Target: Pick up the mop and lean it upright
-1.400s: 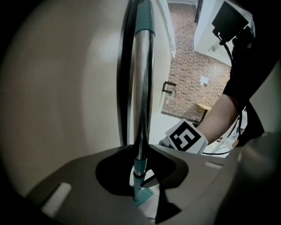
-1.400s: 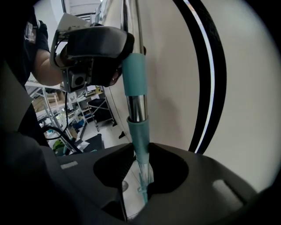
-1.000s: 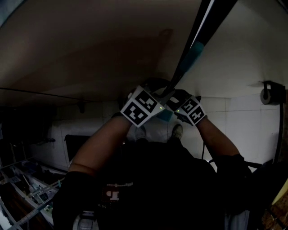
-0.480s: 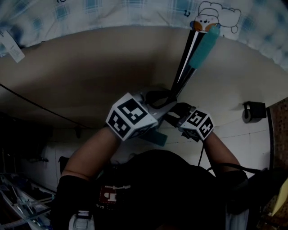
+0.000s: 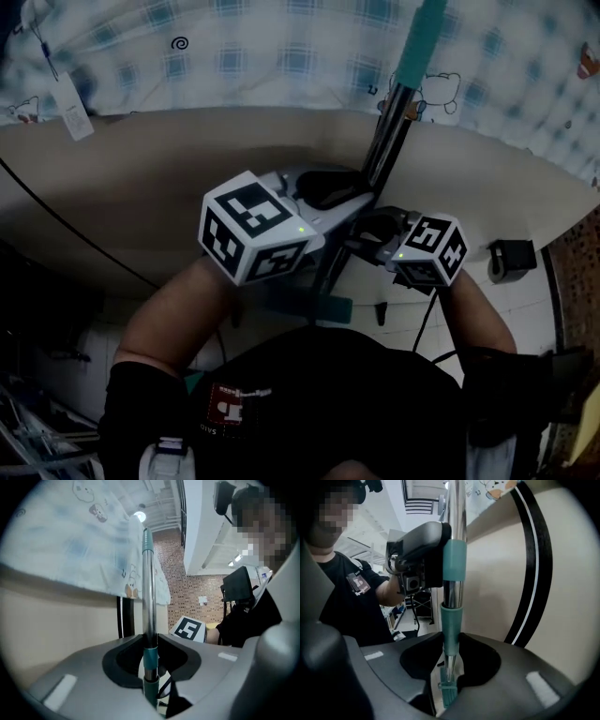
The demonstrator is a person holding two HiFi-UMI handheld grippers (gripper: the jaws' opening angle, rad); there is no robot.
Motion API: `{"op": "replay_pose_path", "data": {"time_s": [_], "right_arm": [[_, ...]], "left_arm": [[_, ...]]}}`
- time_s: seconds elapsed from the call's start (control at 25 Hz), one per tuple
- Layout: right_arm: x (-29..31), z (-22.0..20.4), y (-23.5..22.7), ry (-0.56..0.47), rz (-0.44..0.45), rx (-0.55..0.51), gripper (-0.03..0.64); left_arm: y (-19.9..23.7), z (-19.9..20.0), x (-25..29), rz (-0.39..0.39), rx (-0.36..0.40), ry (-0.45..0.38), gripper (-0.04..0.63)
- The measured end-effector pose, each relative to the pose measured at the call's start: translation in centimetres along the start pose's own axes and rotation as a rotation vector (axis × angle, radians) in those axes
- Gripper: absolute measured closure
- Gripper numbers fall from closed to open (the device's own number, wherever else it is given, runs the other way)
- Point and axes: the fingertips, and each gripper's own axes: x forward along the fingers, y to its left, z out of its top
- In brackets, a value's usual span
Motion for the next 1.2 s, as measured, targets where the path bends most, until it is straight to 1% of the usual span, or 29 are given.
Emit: {"op": "replay_pose_path", "data": {"time_s": [0.32, 0.56, 0.8, 1.2], "right_arm": [[-3.7, 6.0, -0.3, -0.100, -0.003, -0.040, 0.494], [-5.7, 8.5, 0.3, -0.167, -0.022, -0.056, 0.494], [-6.6, 9.6, 0.6, -0.201, -0.046, -0.061, 0.495], [-6.5, 9.3, 0.2, -0.193, -0.051, -0.056, 0.495]], "left_arm": [[0.3, 7.0, -1.3, 0.009, 0.041, -0.098, 0.500], [-0.4, 10.0, -1.9, 0.001, 0.058, -0.120, 0.500], [-0.8, 11.5, -2.3, 0.007, 0.065, -0.131, 0.500], [-0.3, 11.3, -1.9, 0.014, 0.054, -0.130, 0.500]]}}
